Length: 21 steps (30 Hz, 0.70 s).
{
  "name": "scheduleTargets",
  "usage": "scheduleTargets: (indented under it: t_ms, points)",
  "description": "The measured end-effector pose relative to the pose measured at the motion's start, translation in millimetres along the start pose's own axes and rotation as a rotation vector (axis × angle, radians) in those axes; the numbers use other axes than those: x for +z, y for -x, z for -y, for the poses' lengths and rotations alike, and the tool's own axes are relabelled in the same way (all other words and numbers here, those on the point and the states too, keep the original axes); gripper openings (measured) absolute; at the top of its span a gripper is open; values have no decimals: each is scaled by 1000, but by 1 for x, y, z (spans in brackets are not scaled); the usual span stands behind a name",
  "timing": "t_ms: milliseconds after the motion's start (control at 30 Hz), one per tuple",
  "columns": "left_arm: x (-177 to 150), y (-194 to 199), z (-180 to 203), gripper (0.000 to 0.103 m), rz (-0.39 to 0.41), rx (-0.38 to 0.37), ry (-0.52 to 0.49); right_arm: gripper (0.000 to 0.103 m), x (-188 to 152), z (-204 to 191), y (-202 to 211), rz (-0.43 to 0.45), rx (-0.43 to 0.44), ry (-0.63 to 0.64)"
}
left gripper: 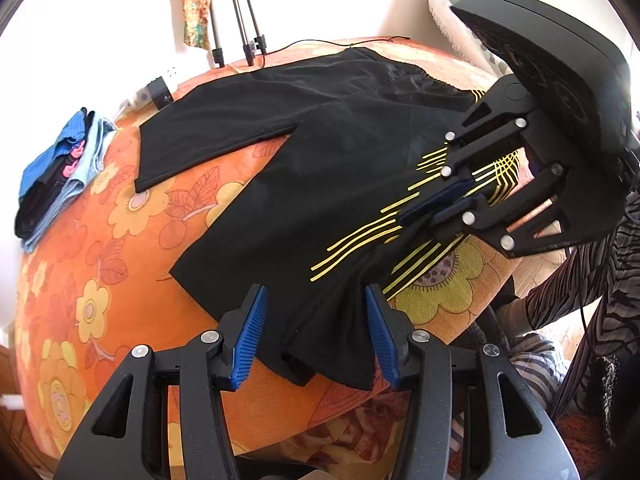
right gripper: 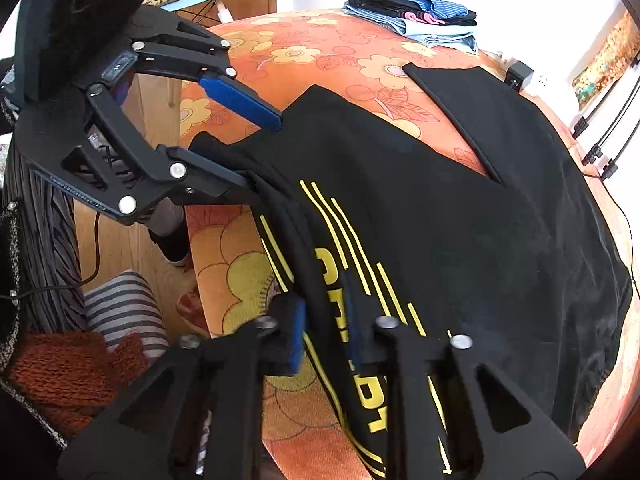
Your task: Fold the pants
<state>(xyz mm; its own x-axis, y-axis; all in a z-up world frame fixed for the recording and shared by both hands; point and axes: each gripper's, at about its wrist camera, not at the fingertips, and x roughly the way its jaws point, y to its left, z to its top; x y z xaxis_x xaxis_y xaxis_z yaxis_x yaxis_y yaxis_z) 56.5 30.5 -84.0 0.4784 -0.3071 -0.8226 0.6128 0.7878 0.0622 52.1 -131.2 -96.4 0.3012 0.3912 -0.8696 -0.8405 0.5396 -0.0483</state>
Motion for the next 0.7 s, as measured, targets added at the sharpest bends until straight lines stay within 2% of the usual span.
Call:
scheduleTargets:
  t_ms: [33, 200, 400, 567, 700]
  points:
    - [-2, 3, 1, 53, 2, -3, -5, 10, 2, 5, 1, 11, 6, -24]
    - [-10, 8, 13, 53, -4, -23, -42, 9, 12, 29, 2, 39, 42, -128]
    - [-13, 2, 27, 53, 5, 8, -92, 8, 13, 44, -4, 18, 53, -194]
    - [-9, 1, 36, 53, 21, -27, -115, 8, 15, 58, -17, -19, 68, -253]
    - [0, -14, 41, 53, 8, -43, -131, 8, 16, 75, -27, -37, 100, -338]
